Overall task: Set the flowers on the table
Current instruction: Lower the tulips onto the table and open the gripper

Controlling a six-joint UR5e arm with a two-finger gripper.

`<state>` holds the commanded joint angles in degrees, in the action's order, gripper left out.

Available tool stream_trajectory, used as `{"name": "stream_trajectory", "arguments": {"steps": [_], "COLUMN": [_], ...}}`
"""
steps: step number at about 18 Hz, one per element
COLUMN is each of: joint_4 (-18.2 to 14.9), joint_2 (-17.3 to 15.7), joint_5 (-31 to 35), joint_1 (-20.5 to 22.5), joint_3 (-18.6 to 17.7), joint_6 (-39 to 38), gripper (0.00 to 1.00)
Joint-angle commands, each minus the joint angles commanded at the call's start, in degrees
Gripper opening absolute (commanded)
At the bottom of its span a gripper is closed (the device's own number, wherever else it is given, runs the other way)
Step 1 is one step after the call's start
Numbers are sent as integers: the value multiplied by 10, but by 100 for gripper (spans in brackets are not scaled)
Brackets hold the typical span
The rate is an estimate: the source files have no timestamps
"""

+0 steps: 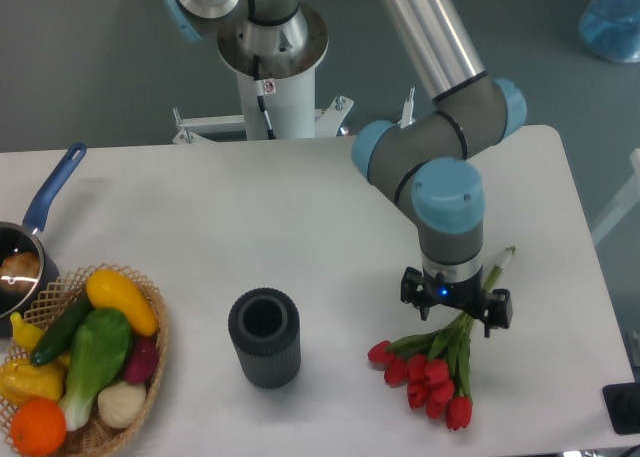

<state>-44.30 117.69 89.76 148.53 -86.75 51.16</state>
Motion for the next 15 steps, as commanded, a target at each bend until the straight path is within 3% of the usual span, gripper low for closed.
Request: {"name": "stream_trajectory", "arguments": {"steps": [5,15], "joint_4": [0,-3], "joint_2": [-30,-90], "joint_5": [-77,-150], "joint_1": [34,90], "joint_3": [4,0], "joint_6": [-39,-10], "gripper": [100,100]}}
